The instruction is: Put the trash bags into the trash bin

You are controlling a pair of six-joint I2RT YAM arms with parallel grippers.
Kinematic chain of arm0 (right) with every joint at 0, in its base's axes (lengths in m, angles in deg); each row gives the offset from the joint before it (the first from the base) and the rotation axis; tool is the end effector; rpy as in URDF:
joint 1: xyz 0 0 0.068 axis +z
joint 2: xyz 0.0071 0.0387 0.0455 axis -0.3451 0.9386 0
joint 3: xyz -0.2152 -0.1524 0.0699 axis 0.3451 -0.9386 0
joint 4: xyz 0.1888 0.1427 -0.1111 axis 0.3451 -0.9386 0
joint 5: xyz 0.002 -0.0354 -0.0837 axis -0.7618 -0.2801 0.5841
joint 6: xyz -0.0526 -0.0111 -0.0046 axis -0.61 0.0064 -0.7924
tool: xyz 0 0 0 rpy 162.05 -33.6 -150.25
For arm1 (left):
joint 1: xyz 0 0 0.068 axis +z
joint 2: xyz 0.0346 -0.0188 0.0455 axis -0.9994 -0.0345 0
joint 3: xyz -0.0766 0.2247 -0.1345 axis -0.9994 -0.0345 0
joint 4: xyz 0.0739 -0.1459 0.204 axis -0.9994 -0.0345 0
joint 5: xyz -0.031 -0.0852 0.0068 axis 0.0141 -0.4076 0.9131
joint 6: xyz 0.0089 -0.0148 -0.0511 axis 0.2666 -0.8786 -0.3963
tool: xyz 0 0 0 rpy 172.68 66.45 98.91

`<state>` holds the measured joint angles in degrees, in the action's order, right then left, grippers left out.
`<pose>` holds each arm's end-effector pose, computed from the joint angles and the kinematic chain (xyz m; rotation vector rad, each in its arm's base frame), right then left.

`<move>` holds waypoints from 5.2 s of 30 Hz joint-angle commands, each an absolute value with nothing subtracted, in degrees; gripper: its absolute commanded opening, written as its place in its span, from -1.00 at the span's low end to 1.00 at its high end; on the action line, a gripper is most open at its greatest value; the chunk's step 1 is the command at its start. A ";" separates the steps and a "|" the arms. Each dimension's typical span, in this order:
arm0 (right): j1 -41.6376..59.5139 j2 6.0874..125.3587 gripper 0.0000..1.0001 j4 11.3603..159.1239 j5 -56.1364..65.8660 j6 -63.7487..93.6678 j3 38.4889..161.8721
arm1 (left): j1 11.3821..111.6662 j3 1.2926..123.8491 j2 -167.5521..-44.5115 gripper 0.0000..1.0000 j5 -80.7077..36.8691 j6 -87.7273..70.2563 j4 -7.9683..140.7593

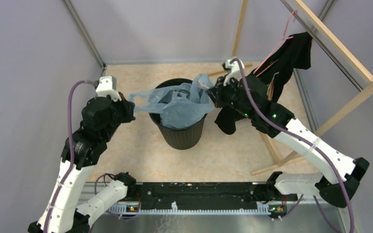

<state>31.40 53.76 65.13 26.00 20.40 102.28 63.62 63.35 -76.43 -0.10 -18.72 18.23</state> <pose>0.1714 0.2027 0.4335 -0.4452 1.7593 0.5907 0.1213 -0.0458 0.4327 -0.1142 1.9009 -0.3215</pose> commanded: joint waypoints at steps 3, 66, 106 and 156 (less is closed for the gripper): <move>25.70 50.99 -1.00 72.34 4.57 32.20 96.32 | 63.59 65.17 -75.40 -1.00 1.98 -19.98 14.27; 25.76 40.03 -0.58 69.29 8.87 36.31 86.78 | 63.59 55.65 -64.54 -1.00 -3.63 -32.18 15.73; 25.78 35.28 -0.23 67.47 0.64 45.99 78.41 | 63.59 52.39 -56.09 -1.00 -10.95 -33.17 4.62; 25.78 25.72 0.63 50.66 -0.03 9.19 85.48 | 63.60 55.08 -55.05 0.89 0.28 -22.90 2.99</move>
